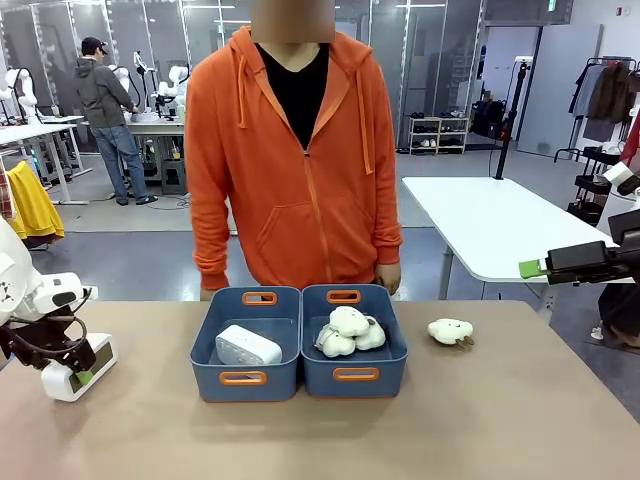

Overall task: Sort the digital clocks into the basket.
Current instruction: Pick up the Digital clock from the table and place it into the empty Plastic storage basket.

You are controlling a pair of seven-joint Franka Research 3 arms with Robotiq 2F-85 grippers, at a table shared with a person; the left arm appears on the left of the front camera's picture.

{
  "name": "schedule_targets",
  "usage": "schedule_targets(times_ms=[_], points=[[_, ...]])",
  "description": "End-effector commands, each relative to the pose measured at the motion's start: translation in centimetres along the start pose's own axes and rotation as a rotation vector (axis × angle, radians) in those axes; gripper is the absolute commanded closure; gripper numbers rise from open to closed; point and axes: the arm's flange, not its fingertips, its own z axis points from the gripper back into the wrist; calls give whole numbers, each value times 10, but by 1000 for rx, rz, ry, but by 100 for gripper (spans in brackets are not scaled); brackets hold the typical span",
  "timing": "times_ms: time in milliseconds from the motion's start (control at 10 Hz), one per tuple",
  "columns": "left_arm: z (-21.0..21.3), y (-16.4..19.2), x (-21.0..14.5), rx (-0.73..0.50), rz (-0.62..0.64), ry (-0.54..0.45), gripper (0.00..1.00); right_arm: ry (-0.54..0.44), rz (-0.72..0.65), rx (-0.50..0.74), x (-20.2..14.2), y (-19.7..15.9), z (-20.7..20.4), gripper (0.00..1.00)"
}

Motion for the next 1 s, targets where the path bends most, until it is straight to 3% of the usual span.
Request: schedule_targets(times_ms=[0, 200, 300, 400, 600, 800, 900], points=[[4, 2, 6, -21, -20, -2, 100, -6, 3, 9, 0, -1, -1, 0], [5, 3, 0, -32, -10, 22, 100, -6, 3, 9, 0, -1, -1, 0], [22, -1, 1, -82, -51, 2, 62, -6, 3, 9, 0, -1, -1, 0], [61, -9, 9, -126, -122, -79, 62, -6, 3, 9, 0, -1, -1, 0], [108, -38, 19, -199, -227, -146, 62, -6, 3, 9, 0, -1, -1, 0], [118, -99, 24, -300, -249, -145, 62, -6, 3, 9, 0, -1, -1, 0], [106, -129, 27, -260, -196, -141, 62, -6, 3, 9, 0, -1, -1, 0]])
